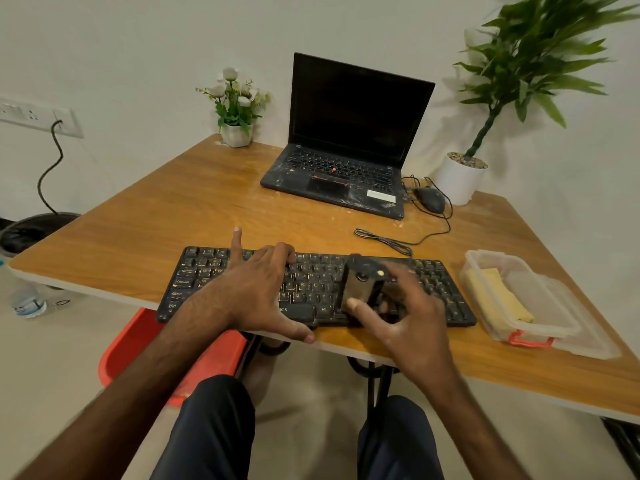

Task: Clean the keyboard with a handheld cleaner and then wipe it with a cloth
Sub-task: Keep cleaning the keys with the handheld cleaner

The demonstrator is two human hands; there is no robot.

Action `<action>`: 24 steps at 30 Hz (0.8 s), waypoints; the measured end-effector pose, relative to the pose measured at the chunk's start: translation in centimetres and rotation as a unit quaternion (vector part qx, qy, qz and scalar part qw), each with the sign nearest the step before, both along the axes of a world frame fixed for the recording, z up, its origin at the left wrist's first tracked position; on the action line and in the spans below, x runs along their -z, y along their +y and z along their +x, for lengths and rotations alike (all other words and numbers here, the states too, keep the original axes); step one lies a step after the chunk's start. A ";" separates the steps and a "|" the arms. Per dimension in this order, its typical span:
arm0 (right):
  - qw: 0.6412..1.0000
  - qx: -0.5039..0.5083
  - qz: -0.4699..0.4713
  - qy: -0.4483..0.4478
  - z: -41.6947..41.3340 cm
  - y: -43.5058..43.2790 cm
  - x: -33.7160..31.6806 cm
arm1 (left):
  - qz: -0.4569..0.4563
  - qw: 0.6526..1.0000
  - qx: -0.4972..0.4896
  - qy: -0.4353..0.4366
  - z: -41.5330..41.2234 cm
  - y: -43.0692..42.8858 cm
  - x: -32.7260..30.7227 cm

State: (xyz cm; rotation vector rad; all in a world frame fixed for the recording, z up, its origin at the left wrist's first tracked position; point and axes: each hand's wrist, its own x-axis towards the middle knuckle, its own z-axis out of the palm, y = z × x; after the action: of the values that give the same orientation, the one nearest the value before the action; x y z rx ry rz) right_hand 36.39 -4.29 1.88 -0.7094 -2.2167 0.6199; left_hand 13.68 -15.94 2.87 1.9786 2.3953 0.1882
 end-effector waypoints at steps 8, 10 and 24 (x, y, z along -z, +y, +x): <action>0.999 0.027 -0.018 0.006 -2.5 3.3 -1.5 | 0.003 1.000 -0.003 -0.011 -0.2 0.0 0.2; 1.000 -0.012 -0.024 -0.014 -2.5 1.6 -1.3 | 0.003 1.000 -0.002 -0.008 -0.1 0.0 0.2; 0.997 -0.061 0.024 -0.043 -8.6 4.1 -2.1 | 0.003 1.000 -0.006 -0.017 -0.1 -0.1 0.1</action>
State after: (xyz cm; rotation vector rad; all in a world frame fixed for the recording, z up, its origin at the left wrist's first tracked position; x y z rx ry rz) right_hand 27.78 -0.15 4.00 -0.5894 -2.3592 0.6032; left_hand 13.61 -16.02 2.72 1.9473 2.3899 0.2260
